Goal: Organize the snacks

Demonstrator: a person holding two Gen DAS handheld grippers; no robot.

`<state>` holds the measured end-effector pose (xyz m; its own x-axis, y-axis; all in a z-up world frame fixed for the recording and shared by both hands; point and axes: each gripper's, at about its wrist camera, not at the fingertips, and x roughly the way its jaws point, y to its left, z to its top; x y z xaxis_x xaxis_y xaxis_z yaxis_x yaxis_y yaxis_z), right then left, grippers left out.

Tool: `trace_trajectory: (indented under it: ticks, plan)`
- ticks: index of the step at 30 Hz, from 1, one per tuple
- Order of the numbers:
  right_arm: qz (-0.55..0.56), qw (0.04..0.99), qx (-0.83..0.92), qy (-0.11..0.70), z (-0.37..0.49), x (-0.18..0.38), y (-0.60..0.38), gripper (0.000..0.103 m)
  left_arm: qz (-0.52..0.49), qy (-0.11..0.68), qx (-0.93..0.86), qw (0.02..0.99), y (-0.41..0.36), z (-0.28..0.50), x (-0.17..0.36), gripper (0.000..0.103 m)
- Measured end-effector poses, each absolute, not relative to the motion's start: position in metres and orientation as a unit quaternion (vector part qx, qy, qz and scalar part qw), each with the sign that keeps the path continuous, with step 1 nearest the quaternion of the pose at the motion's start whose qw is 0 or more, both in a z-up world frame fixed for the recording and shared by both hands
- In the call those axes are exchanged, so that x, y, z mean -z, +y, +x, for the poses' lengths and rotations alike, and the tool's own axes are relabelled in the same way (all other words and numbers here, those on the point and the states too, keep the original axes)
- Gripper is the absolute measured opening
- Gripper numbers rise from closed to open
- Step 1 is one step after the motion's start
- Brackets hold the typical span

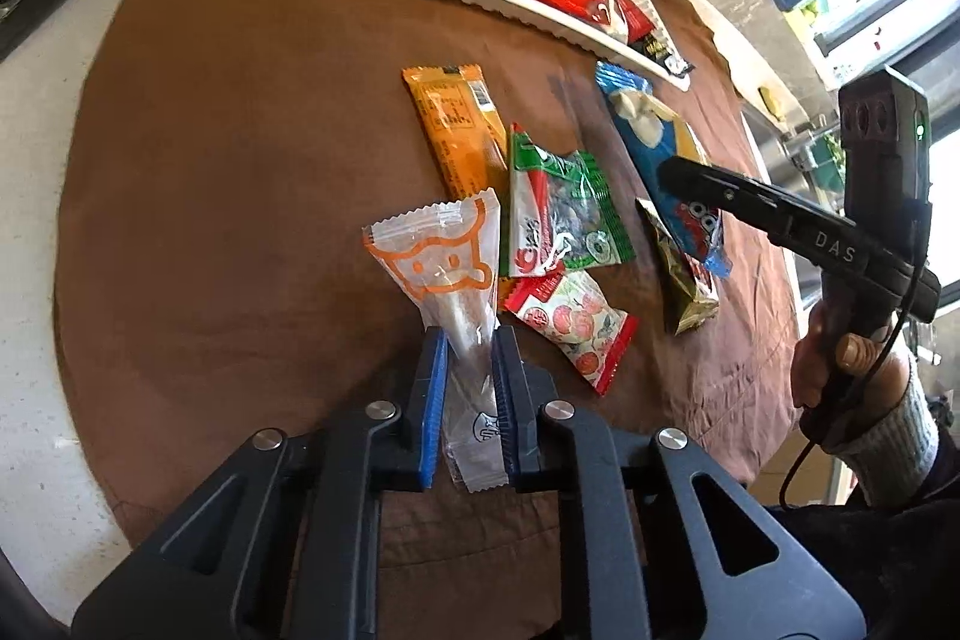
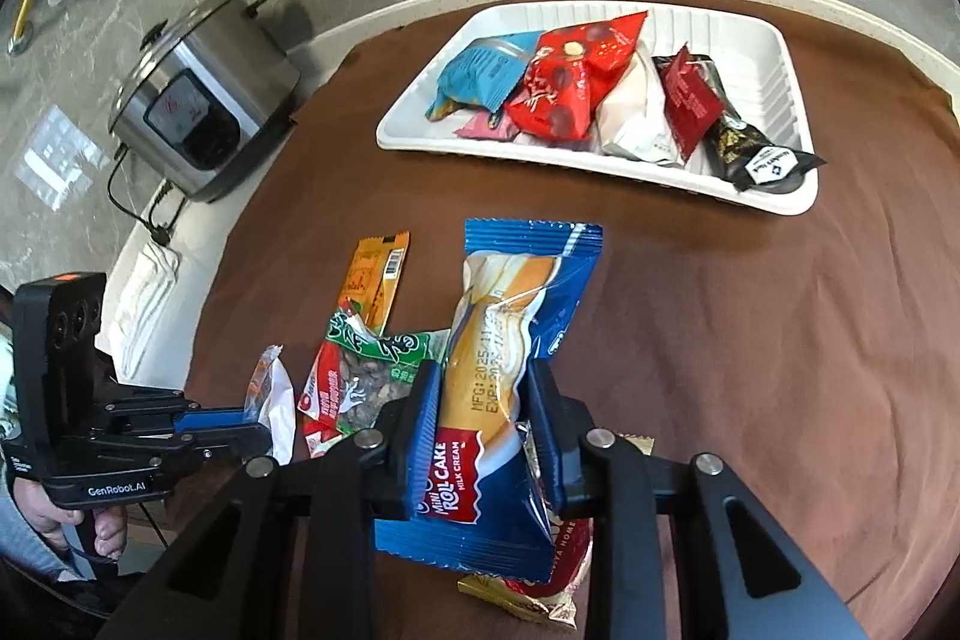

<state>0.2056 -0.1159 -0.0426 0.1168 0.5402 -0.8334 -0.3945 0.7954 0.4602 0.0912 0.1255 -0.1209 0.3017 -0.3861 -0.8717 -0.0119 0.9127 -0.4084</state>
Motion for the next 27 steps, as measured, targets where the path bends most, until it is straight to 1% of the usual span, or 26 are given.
trace_trajectory:
  ticks: [12, 17, 23, 25, 27]
  plan:
    - [0.085, 0.750, -0.312, 0.577, 0.211, 0.030, -0.126, 0.032, -0.173, 0.563, 0.115, 0.800, 0.140, 0.101, 0.103, 0.014]
    - [0.078, 0.754, -0.310, 0.574, 0.212, 0.027, -0.126, 0.032, -0.154, 0.581, 0.107, 0.792, 0.139, 0.103, 0.109, 0.014]
    - [0.068, 0.753, -0.312, 0.575, 0.209, 0.029, -0.120, 0.032, -0.166, 0.594, 0.104, 0.780, 0.136, 0.104, 0.119, 0.015]
    - [0.068, 0.752, -0.313, 0.576, 0.209, 0.029, -0.118, 0.032, -0.167, 0.597, 0.099, 0.778, 0.137, 0.105, 0.120, 0.018]
    - [0.065, 0.753, -0.314, 0.574, 0.208, 0.029, -0.116, 0.032, -0.160, 0.600, 0.093, 0.778, 0.136, 0.106, 0.120, 0.026]
